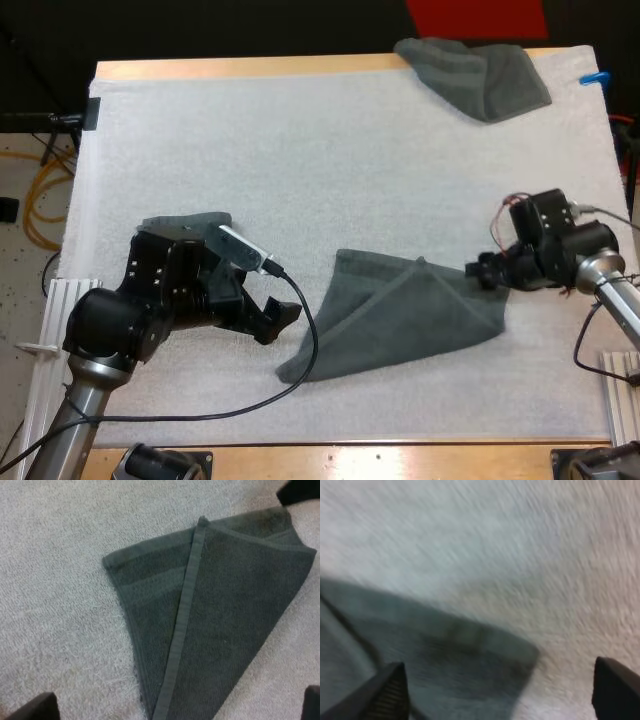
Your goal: Pick towel from pile fold and stack
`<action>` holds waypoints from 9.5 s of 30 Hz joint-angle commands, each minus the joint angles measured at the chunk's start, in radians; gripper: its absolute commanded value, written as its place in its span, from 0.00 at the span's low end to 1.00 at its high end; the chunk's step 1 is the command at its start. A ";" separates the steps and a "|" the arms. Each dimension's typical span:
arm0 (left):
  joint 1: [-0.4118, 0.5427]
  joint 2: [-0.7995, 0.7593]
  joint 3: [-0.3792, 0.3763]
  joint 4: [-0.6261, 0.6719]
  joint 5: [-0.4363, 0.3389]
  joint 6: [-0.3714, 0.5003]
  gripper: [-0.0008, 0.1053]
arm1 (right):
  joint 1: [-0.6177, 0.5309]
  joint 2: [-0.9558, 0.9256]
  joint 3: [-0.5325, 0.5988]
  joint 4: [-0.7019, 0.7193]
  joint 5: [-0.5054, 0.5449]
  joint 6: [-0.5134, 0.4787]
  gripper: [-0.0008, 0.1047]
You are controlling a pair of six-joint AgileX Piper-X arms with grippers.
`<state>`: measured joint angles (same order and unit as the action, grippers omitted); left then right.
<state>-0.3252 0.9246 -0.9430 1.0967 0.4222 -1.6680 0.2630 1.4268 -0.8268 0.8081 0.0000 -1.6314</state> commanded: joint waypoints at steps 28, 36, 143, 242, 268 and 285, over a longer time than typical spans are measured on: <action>0.000 -0.003 -0.003 -0.001 0.031 -0.010 0.87 | -0.031 0.094 0.103 -0.205 -0.091 0.057 0.01; -0.030 0.046 -0.003 -0.032 -0.050 -0.010 0.87 | -0.031 0.076 0.103 -0.197 -0.091 0.021 0.01; -0.288 0.117 -0.515 0.283 -0.374 -0.008 0.01 | 0.207 -0.749 -0.217 0.184 -0.110 -0.067 0.01; -0.020 -0.264 0.209 -0.099 -0.204 -0.239 0.68 | 0.021 -0.706 0.197 0.298 -0.180 0.181 0.59; -0.020 -0.264 0.277 -0.168 -0.157 -0.242 0.68 | 0.021 -0.139 0.399 -0.270 -0.477 0.334 0.58; -0.020 -0.159 0.326 -0.269 0.036 -0.301 0.68 | 0.021 -0.136 0.399 -0.293 -0.415 0.296 0.01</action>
<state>-0.3408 0.7631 -0.6189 0.8400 0.4410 -1.9517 0.2835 1.2901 -0.4303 0.5187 -0.4350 -1.3217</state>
